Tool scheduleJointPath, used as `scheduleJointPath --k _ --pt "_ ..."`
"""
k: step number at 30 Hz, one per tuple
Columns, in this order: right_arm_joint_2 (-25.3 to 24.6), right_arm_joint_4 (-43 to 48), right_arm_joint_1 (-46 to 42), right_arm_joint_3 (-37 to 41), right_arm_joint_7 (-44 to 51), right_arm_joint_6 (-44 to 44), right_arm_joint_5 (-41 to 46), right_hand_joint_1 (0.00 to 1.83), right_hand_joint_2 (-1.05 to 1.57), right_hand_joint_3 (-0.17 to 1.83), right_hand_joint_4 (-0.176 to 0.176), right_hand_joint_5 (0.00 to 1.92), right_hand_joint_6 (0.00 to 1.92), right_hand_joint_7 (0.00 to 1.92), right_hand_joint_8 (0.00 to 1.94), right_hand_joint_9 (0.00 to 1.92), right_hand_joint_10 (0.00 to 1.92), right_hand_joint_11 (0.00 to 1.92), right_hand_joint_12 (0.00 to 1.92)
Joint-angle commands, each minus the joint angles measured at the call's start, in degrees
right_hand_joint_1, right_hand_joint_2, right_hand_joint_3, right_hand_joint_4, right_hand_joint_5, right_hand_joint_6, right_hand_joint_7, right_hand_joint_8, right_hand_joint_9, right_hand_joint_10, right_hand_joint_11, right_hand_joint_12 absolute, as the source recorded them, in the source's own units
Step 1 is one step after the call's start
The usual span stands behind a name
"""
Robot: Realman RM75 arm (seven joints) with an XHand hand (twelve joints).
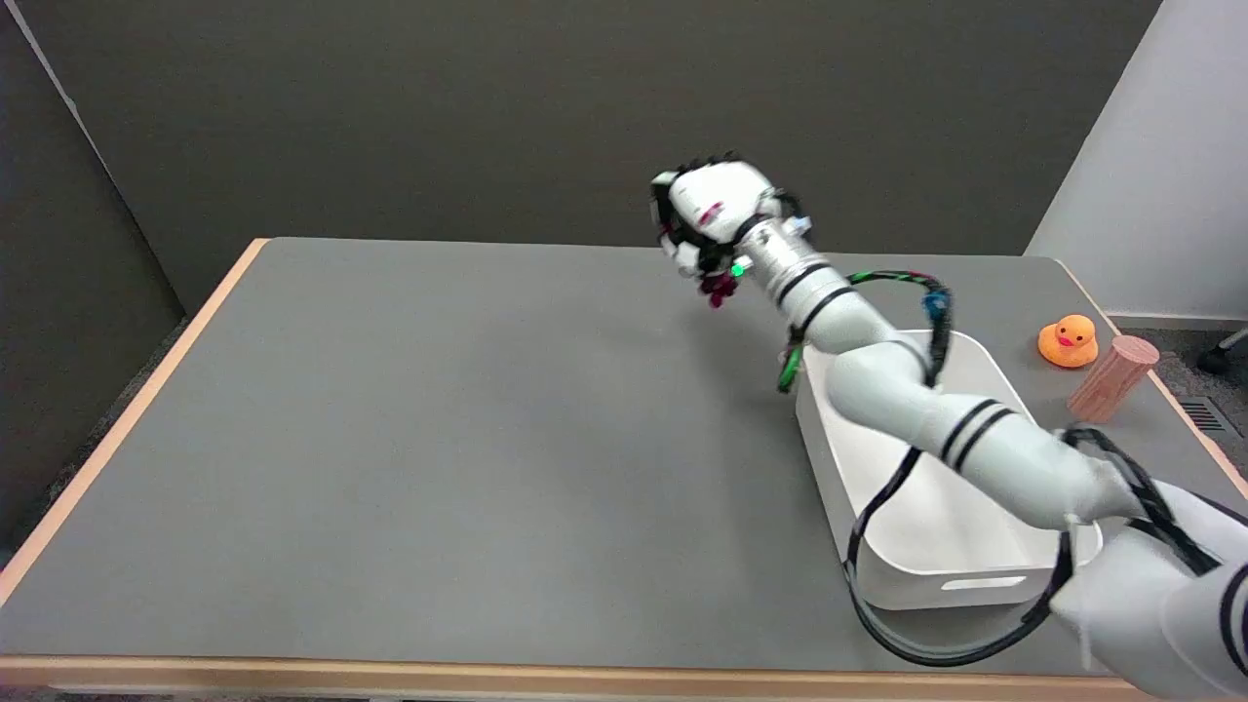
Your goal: Place the grape into the white box.
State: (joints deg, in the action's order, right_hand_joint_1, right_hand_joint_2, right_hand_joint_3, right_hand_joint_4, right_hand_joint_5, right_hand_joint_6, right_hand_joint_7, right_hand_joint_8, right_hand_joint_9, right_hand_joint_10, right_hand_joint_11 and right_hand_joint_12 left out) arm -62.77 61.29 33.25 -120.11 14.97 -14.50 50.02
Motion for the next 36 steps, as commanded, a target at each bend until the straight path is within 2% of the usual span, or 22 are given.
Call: scheduleJointPath --k 1,6,10,12,16,29,36 --pt "11.28 27.52 -20.97 30.96 22.44 -2.96 13.99 1.20 1.13 0.30 -0.176 0.58 1.41 0.83 1.53 0.87 1.61 0.66 1.92" --pt "13.00 36.60 -28.52 35.97 22.29 -10.06 14.07 1.20 1.11 0.32 -0.176 0.59 1.41 0.84 1.52 0.88 1.60 0.67 1.92" --pt "13.27 43.32 -35.47 35.75 21.90 -14.89 11.61 1.20 1.11 0.33 -0.176 0.60 1.40 0.84 1.52 0.88 1.60 0.67 1.92" --pt "13.75 43.16 -37.09 34.62 18.53 -17.88 4.80 1.20 1.10 0.34 -0.176 0.60 1.40 0.84 1.52 0.88 1.60 0.67 1.92" --pt "12.77 43.15 -40.47 34.18 17.49 -21.98 3.28 1.20 1.09 0.36 -0.176 0.60 1.40 0.85 1.51 0.89 1.58 0.70 1.92" --pt "7.03 37.31 -56.18 33.02 17.57 -38.98 4.57 1.21 1.03 0.45 -0.176 0.63 1.41 0.88 1.48 0.91 1.58 0.71 1.92" --pt "7.67 30.88 -55.47 27.19 17.41 -43.83 12.60 1.21 1.03 0.45 -0.176 0.63 1.41 0.88 1.48 0.90 1.57 0.72 1.92"
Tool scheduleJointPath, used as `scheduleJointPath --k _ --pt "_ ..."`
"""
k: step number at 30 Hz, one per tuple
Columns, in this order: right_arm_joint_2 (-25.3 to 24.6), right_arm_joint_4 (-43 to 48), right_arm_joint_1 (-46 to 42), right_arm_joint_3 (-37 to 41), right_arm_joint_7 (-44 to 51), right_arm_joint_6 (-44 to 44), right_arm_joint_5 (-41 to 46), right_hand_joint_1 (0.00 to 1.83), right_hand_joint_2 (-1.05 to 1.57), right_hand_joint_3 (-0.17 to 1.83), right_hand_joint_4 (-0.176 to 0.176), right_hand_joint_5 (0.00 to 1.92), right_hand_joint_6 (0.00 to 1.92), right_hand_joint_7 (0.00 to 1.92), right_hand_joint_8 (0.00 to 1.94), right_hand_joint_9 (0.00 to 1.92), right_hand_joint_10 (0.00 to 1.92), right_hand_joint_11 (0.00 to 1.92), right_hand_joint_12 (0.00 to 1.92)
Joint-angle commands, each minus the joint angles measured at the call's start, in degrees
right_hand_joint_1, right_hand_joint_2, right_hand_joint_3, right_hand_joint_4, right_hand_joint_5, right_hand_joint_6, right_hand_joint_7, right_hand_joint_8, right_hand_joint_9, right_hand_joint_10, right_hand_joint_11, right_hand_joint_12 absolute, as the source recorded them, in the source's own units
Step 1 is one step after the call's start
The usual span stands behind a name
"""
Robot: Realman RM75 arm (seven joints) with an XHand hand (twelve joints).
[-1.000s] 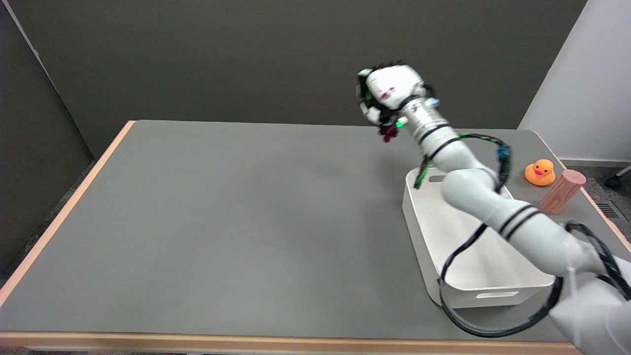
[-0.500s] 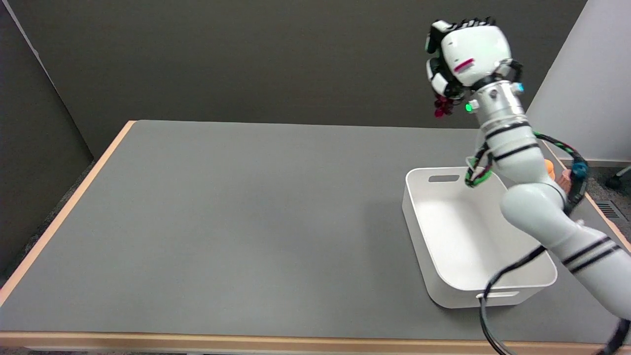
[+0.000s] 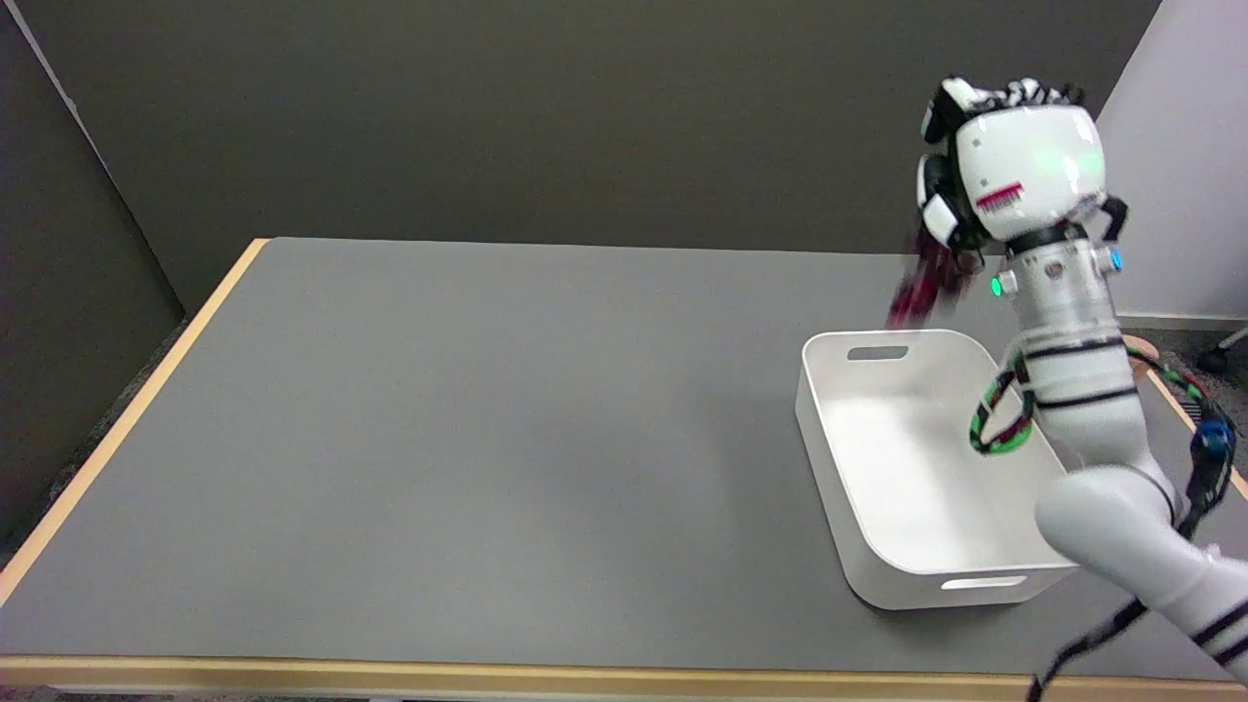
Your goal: Place the grape into the white box.
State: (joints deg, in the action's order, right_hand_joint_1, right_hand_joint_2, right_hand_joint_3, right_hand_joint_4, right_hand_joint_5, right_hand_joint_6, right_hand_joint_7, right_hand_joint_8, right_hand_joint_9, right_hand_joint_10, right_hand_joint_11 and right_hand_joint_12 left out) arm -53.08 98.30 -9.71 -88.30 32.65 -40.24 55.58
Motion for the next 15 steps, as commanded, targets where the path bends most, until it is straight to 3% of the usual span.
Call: scheduleJointPath --k 1,11,12,13,14,15 --pt "-1.95 -6.97 -12.07 -5.44 -0.26 -18.32 8.01 1.21 1.03 0.45 -0.176 0.63 1.41 0.88 1.48 0.90 1.57 0.72 1.92" --pt "-0.92 -11.35 -8.37 -10.01 -3.08 -18.33 12.60 1.21 1.02 0.47 -0.176 0.63 1.42 0.88 1.49 0.90 1.58 0.71 1.92" --pt "-0.78 -11.35 -7.85 -10.41 -5.06 -18.34 12.31 1.13 1.06 0.43 -0.132 0.63 1.46 0.85 1.46 0.87 1.59 0.56 1.92" --pt "-0.68 -11.28 -7.13 -11.19 -8.04 -18.34 11.94 0.97 1.16 0.33 -0.034 0.62 1.55 0.78 1.40 0.80 1.62 0.23 1.92" --pt "-0.68 -11.28 -6.78 -11.54 -9.43 -18.34 11.80 0.89 1.10 0.42 0.001 0.58 1.45 0.73 1.35 0.77 1.62 0.11 1.92" --pt "-0.61 -11.14 -6.24 -12.48 -12.48 -18.34 11.09 0.86 0.91 0.68 0.007 0.50 1.19 0.68 1.30 0.75 1.58 0.10 1.92"
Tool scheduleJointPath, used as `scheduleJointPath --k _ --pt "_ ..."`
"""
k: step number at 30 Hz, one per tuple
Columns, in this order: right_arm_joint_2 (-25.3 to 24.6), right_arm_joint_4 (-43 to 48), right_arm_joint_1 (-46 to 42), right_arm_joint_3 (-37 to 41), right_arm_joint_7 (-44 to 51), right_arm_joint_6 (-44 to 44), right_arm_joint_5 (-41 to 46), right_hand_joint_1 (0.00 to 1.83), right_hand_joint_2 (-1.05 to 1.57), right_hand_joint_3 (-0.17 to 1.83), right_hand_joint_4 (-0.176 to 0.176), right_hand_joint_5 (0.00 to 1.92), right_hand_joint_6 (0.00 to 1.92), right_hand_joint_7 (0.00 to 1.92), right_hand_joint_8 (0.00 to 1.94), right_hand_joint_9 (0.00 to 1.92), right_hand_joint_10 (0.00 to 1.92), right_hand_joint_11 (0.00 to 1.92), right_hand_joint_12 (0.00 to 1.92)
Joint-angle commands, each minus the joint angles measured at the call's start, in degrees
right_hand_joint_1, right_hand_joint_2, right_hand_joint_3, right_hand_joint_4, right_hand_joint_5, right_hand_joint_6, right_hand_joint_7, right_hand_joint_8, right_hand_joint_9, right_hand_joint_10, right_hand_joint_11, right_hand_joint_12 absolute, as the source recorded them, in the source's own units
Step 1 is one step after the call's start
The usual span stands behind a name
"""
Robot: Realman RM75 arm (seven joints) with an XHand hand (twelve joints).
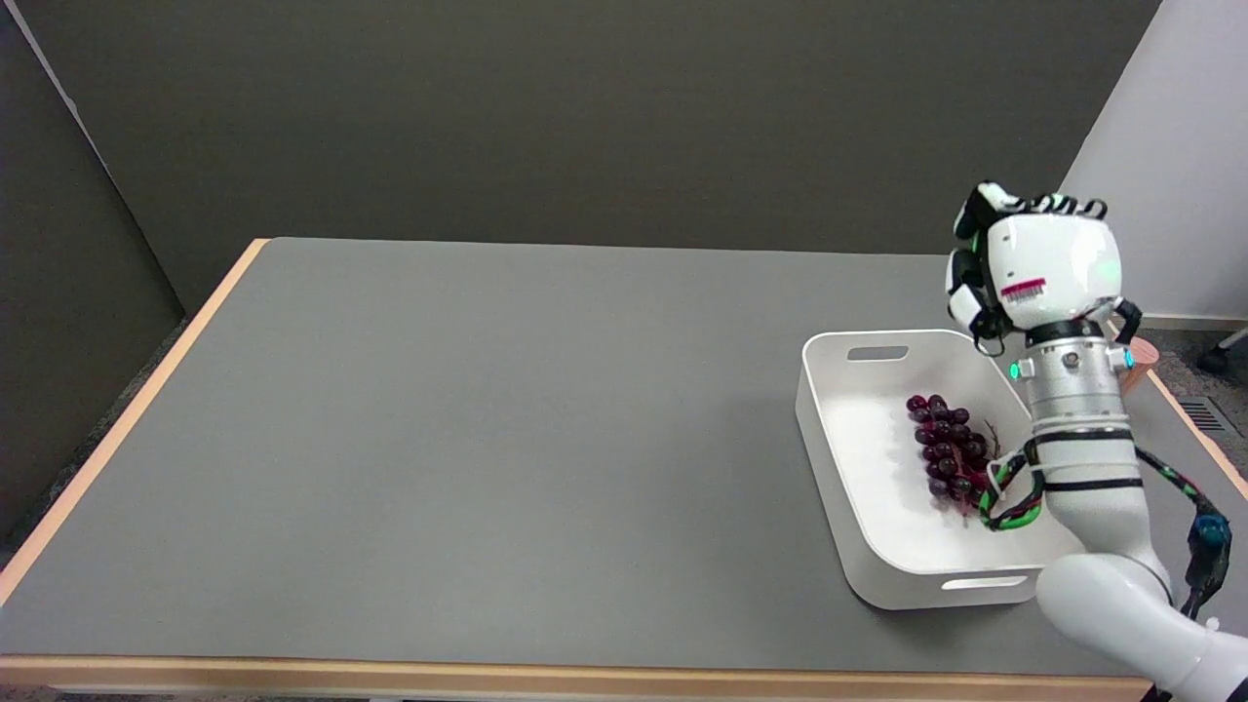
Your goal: Place the grape into the white box.
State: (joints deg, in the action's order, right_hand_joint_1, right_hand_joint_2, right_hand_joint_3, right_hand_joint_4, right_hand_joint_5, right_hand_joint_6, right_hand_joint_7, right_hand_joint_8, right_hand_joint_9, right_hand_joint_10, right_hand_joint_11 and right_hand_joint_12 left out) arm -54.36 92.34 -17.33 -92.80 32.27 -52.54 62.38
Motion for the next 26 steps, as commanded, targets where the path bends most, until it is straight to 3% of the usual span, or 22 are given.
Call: scheduleJointPath --k 1,3,7,9,14,26 --pt "0.77 -5.16 2.30 -8.98 -15.83 -6.20 2.45 0.80 0.78 0.87 0.009 0.41 0.92 0.62 1.15 0.69 1.48 0.11 1.92" --pt "0.85 -5.23 3.53 -10.14 -19.94 -7.19 -1.08 0.69 0.76 0.90 0.000 0.28 0.53 0.46 0.65 0.50 1.13 0.22 1.90" --pt "1.25 -2.38 5.66 -13.00 -27.51 -9.23 -5.94 0.60 0.75 0.88 0.011 0.21 0.41 0.33 0.43 0.32 0.88 0.25 1.51" --pt "1.63 0.11 6.58 -15.08 -30.14 -10.18 -9.40 0.56 0.71 0.97 0.009 0.19 0.41 0.28 0.42 0.30 0.80 0.19 1.44" --pt "1.97 4.27 8.36 -21.39 -31.45 -10.35 -15.79 0.52 0.71 0.98 0.006 0.16 0.39 0.26 0.38 0.26 0.76 0.13 1.33" --pt "0.44 2.94 7.75 -28.71 -38.68 -19.29 -23.99 0.40 0.69 0.99 0.016 0.16 0.41 0.23 0.33 0.19 0.68 0.07 1.14"
